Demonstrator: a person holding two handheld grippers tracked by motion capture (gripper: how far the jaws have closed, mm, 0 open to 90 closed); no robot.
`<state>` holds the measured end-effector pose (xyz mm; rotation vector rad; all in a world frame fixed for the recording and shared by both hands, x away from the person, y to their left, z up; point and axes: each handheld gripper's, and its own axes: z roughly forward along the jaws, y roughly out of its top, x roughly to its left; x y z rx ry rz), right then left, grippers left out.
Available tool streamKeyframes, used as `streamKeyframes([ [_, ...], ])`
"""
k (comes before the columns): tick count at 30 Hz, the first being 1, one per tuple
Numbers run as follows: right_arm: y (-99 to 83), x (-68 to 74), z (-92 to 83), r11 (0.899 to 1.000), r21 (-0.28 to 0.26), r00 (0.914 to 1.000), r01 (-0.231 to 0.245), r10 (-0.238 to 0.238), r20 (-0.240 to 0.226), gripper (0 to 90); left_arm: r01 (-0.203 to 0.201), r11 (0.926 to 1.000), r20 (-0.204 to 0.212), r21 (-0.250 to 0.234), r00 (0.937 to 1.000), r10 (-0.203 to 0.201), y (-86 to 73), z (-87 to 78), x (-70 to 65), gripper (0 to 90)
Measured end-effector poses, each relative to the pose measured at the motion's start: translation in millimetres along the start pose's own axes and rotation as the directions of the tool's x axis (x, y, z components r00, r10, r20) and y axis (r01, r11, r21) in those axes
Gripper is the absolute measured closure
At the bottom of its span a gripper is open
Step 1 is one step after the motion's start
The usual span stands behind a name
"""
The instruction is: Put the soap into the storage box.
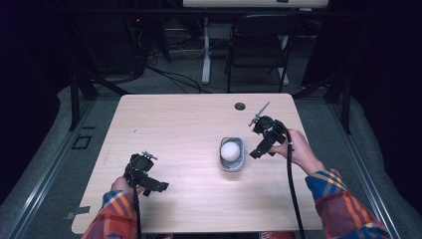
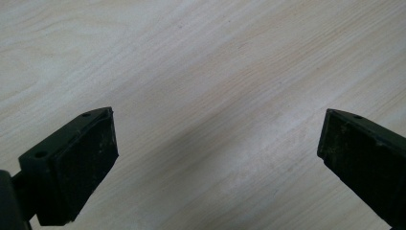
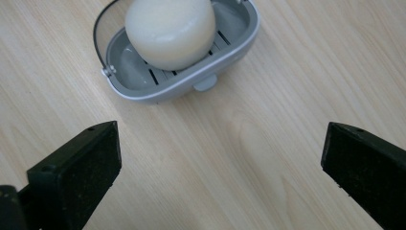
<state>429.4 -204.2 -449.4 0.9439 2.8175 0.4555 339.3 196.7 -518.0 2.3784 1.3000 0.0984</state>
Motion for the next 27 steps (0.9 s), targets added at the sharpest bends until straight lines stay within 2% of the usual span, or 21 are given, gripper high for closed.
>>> streamKeyframes([
  [6,-15.1,-5.8,-1.8,1.000,0.023,0.9997,-0.013,0.013,0.019,0.0,-0.004,1.0000,0.000,0.002,1.0000,0.004,0.1,0.1,0.4,0.1],
  [7,-17.8,-6.1,-0.5,1.000,0.013,0.9994,-0.027,0.027,0.022,0.0,-0.003,1.0000,0.000,0.001,1.0000,0.003,0.0,0.1,0.4,0.0],
  [8,-19.6,-7.8,-1.6,0.999,0.028,0.9994,-0.020,0.019,0.027,0.0,0.000,1.0000,0.000,0.000,1.0000,0.000,-0.1,0.1,0.5,0.1],
  [16,-38.4,-11.8,-3.6,0.999,0.036,0.9985,-0.034,0.033,0.043,0.0,0.004,1.0000,0.002,-0.002,1.0000,-0.004,-0.3,0.2,0.3,0.0],
  [24,-61.1,-12.8,3.8,0.996,0.036,0.9961,-0.077,0.075,0.047,0.0,-0.001,1.0000,0.000,-0.005,1.0000,0.001,-0.4,-0.5,0.4,0.0],
  [27,-68.0,-12.7,6.0,0.995,0.063,0.9962,-0.075,0.071,0.049,0.0,-0.003,1.0000,0.001,-0.006,1.0000,0.003,-0.5,-0.9,0.6,0.0],
])
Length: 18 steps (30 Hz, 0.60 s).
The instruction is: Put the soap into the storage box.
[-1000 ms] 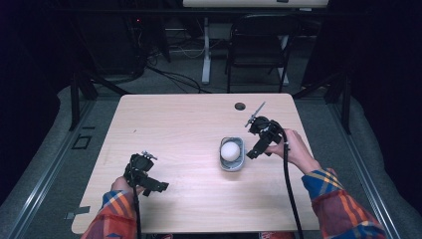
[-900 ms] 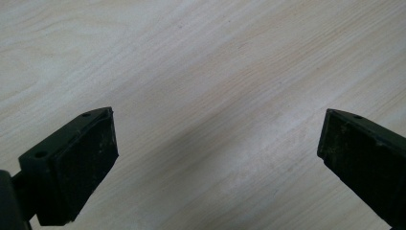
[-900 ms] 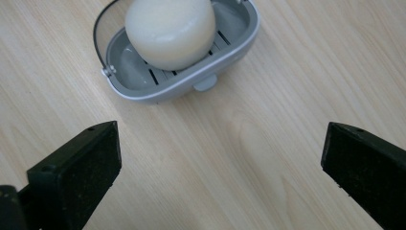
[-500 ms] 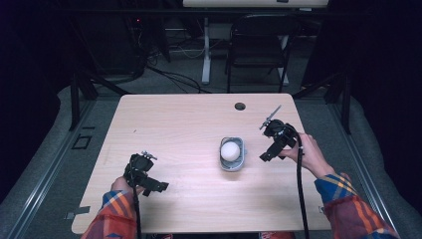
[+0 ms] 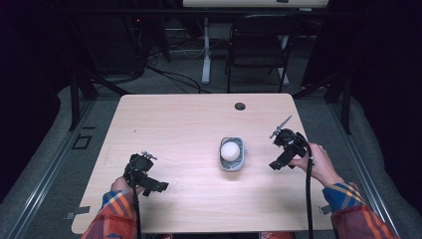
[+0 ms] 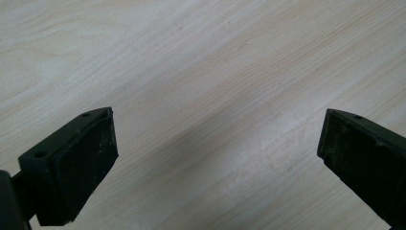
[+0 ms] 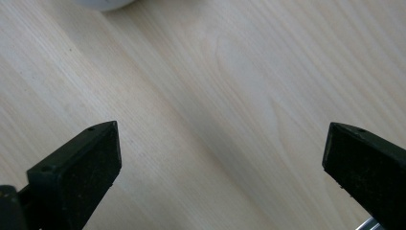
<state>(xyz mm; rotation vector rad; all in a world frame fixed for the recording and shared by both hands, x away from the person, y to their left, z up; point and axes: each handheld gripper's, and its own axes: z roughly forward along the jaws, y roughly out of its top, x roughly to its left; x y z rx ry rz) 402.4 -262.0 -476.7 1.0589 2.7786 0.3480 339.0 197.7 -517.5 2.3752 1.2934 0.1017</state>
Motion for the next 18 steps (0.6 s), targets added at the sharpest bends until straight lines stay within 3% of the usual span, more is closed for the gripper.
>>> streamKeyframes([
  [5,-13.2,0.4,5.6,1.000,0.005,0.9997,-0.025,0.025,0.006,0.0,0.004,1.0000,0.003,-0.001,1.0000,-0.004,-0.1,0.1,0.2,0.0],
  [6,-14.5,-1.1,4.4,0.999,0.036,0.9999,-0.005,0.004,0.015,0.0,-0.001,1.0000,0.002,-0.001,1.0000,0.001,0.0,-0.1,0.3,0.0],
  [7,-18.7,0.3,7.6,0.999,0.014,0.9995,-0.031,0.031,0.006,0.0,0.000,1.0000,0.002,-0.001,1.0000,0.000,0.0,-0.1,0.2,0.0],
  [10,-25.6,1.0,10.4,0.999,0.045,0.9997,-0.022,0.022,0.009,0.0,0.002,1.0000,0.002,-0.001,1.0000,-0.002,-0.1,-0.1,0.1,0.0],
  [13,-34.3,5.0,15.4,0.999,0.040,0.9993,-0.034,0.033,0.016,0.0,0.002,1.0000,0.001,-0.002,1.0000,-0.002,-0.1,-0.3,0.1,0.0],
  [14,-36.8,4.2,14.9,0.997,0.075,0.9997,-0.011,0.009,0.022,0.0,0.001,1.0000,0.001,-0.002,1.0000,-0.001,0.0,-0.2,0.1,0.0],
  [17,-45.0,6.0,18.8,0.998,0.068,0.9995,-0.018,0.017,0.027,0.0,-0.002,1.0000,0.001,0.000,1.0000,0.002,0.1,-0.1,-0.2,0.0],
  [18,-49.2,7.8,21.8,0.998,0.036,0.9987,-0.043,0.042,0.030,0.0,-0.002,1.0000,0.001,0.001,1.0000,0.002,0.1,-0.1,-0.2,0.0],
])
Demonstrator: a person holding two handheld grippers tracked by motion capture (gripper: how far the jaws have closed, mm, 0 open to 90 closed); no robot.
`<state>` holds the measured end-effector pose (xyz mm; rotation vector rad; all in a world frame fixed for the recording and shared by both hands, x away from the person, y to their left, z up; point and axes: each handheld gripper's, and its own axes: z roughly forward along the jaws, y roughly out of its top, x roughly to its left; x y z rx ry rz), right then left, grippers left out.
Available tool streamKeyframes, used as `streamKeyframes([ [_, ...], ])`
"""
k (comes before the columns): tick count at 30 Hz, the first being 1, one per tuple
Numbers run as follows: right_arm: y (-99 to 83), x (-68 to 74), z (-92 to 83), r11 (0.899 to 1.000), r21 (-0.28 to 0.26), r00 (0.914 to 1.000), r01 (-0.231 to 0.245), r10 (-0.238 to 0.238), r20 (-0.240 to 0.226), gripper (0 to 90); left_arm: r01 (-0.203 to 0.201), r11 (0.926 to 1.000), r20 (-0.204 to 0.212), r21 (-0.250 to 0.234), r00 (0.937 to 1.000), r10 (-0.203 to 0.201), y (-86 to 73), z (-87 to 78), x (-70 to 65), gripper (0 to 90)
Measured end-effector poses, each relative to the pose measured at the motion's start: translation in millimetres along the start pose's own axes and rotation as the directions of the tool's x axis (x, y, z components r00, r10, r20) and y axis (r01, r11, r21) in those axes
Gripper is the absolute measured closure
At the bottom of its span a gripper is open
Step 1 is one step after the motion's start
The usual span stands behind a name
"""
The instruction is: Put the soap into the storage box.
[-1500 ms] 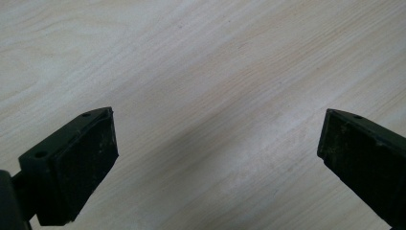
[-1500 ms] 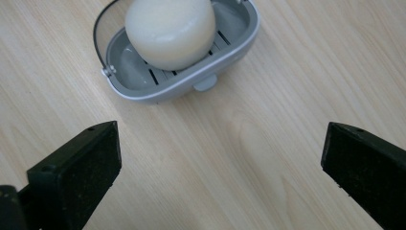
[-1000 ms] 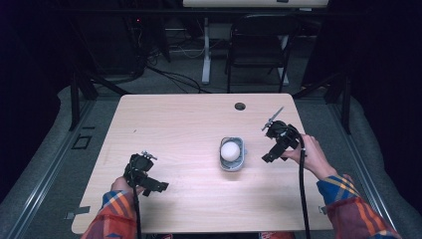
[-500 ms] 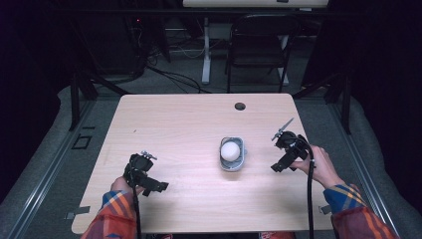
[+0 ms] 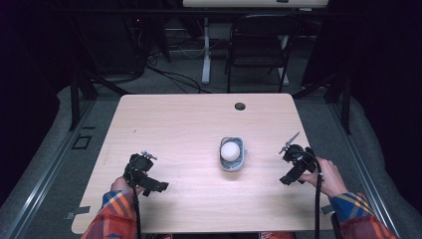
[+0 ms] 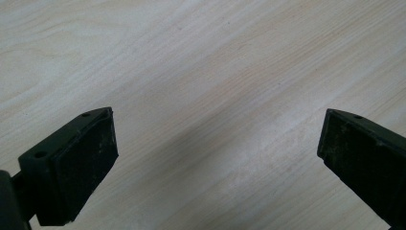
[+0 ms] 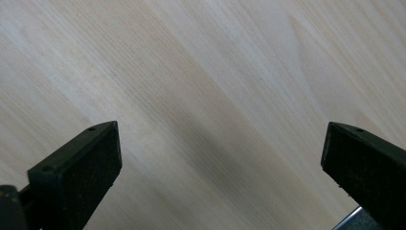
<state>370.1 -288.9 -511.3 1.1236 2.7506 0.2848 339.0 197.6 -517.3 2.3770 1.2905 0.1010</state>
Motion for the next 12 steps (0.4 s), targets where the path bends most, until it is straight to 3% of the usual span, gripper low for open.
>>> streamKeyframes([
  [4,-9.0,1.5,6.3,1.000,0.012,0.9999,-0.007,0.007,0.008,0.1,0.004,1.0000,0.003,0.001,1.0000,-0.004,0.3,0.5,-0.6,0.0],
  [5,-11.2,3.3,10.1,0.999,-0.023,0.9992,-0.040,0.040,0.000,0.1,0.003,1.0000,0.003,0.000,1.0000,-0.003,0.3,0.5,-0.5,0.0],
  [6,-9.1,-0.4,6.9,0.999,0.049,0.9999,0.007,-0.007,0.010,0.1,0.000,1.0000,0.002,0.000,1.0000,0.000,0.4,0.4,-0.3,0.0],
  [7,-9.8,-0.8,9.2,0.999,0.044,1.0000,-0.004,0.004,0.009,0.1,0.002,1.0000,0.004,0.000,1.0000,-0.002,0.3,0.4,-0.3,0.0],
  [8,-11.4,1.3,13.3,0.999,0.003,0.9990,-0.044,0.044,0.004,0.0,0.002,1.0000,0.003,0.000,1.0000,-0.002,0.4,0.5,-0.1,0.0],
  [12,-7.9,-0.5,11.1,0.998,0.060,0.9998,0.001,-0.002,0.019,0.1,-0.005,1.0000,0.000,-0.002,1.0000,0.005,0.8,-0.2,-0.6,0.0],
])
